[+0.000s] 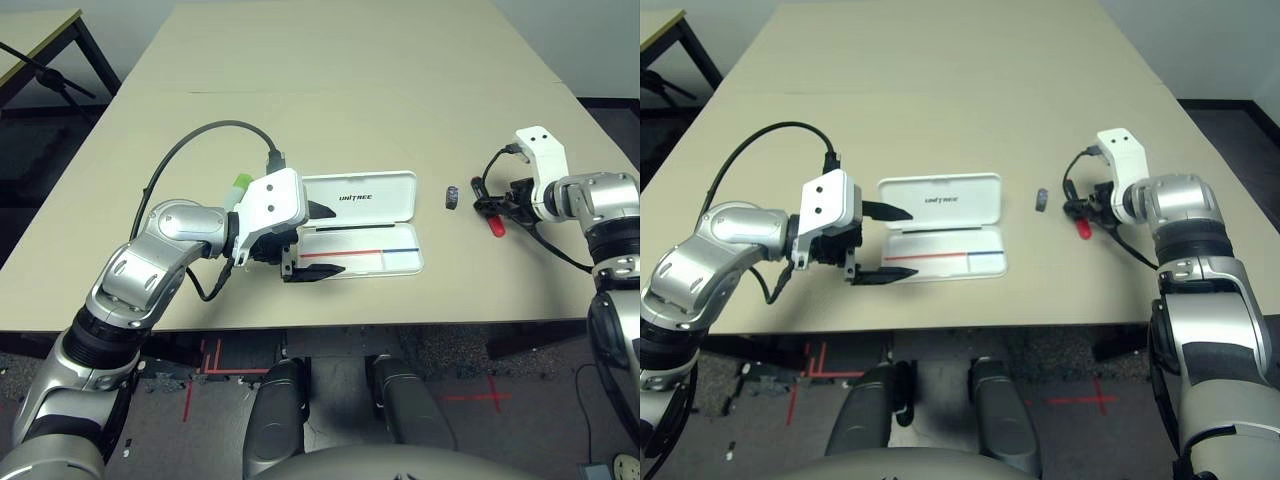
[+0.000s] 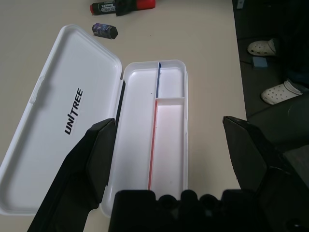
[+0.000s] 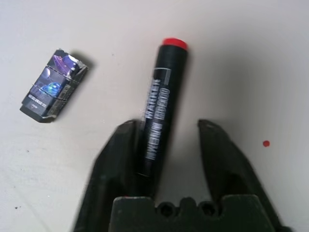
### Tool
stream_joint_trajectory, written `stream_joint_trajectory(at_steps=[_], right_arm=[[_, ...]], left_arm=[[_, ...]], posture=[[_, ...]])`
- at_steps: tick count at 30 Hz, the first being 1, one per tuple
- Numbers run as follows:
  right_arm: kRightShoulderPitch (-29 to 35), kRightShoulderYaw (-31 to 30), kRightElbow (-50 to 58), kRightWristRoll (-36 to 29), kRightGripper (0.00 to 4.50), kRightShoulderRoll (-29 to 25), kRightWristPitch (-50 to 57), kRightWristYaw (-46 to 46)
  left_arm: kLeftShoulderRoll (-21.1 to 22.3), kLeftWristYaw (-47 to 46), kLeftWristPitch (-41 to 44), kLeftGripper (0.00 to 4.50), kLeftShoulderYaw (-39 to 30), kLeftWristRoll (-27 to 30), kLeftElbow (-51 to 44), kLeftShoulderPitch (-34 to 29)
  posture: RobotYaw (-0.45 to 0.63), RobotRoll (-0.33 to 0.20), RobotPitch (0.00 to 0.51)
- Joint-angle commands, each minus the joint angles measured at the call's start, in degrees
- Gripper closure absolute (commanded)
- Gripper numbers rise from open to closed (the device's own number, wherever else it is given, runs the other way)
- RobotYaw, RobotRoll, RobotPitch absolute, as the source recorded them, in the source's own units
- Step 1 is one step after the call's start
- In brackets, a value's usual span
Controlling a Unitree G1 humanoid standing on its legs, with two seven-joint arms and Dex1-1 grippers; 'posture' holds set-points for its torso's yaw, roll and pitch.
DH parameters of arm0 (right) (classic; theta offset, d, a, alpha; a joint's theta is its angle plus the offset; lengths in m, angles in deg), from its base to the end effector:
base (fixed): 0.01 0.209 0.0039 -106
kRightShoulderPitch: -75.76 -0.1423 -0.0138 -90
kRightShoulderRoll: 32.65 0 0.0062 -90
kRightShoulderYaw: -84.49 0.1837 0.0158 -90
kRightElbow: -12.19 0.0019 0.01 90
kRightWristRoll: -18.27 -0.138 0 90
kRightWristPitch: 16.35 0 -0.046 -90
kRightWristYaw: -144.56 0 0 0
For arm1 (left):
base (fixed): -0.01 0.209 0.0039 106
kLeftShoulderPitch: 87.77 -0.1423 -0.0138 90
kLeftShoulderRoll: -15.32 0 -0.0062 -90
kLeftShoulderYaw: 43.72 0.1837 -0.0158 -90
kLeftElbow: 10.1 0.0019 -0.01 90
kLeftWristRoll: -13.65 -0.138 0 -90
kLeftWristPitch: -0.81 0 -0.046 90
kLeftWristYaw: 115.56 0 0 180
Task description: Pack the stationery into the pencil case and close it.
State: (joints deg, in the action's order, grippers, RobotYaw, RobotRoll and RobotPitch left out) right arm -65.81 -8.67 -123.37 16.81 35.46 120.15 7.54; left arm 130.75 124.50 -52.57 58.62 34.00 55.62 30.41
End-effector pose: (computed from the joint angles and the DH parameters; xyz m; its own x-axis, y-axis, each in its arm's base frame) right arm 0.3223 -0.2914 0.1673 0.6926 0.1910 -0.6956 -0.2958 0.9547 -0.0324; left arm 0.2426 0.1754 0.2010 0.2519 -0.8783 -0.4063 0.9493 0.1427 0.2801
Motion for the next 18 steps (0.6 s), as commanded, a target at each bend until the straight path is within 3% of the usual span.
stream_joint_trajectory(at_steps=[1, 3, 4, 8, 14, 18], right_arm=[[0.15, -0.32, -2.02, -0.1, 3.18, 0.69, 0.28, 0.92], [0.09, -0.24, -1.95, -0.04, 3.92, 0.15, 0.32, 1.1], [0.12, -0.22, -1.77, 0.08, 3.98, -0.3, 0.21, 1.17], [0.6, -1.53, 0.49, 1.2, 3.98, -2.98, -0.72, 3.02], [3.2, -4.6, 7.83, 1.97, 3.98, -10.32, -5.82, 13.11], [7.39, -4.45, 16.09, 0.0, 3.98, -16.31, -18.14, 24.41]], left_arm=[[0.52, -0.41, 0.74, 0.0, 0.52, 0.26, -1.47, -0.64], [0.52, -0.5, 0.84, 0.0, 0.55, 0.28, -1.53, -0.58], [0.52, -0.55, 0.9, 0.0, 0.58, 0.29, -1.55, -0.57], [0.51, -0.54, 0.98, 0.0, 0.74, 0.29, -1.54, -0.56], [0.65, -0.28, 1.02, 0.0, 0.7, 0.46, -1.45, -0.66], [0.99, 0.25, 0.89, 0.0, 0.72, 0.66, -1.27, -0.84]], posture=[[0.08, 0.0, 0.152], [0.07, 0.0, 0.151], [0.07, 0.0, 0.15], [0.07, 0.0, 0.152], [0.06, 0.0, 0.156], [0.05, 0.0, 0.163]])
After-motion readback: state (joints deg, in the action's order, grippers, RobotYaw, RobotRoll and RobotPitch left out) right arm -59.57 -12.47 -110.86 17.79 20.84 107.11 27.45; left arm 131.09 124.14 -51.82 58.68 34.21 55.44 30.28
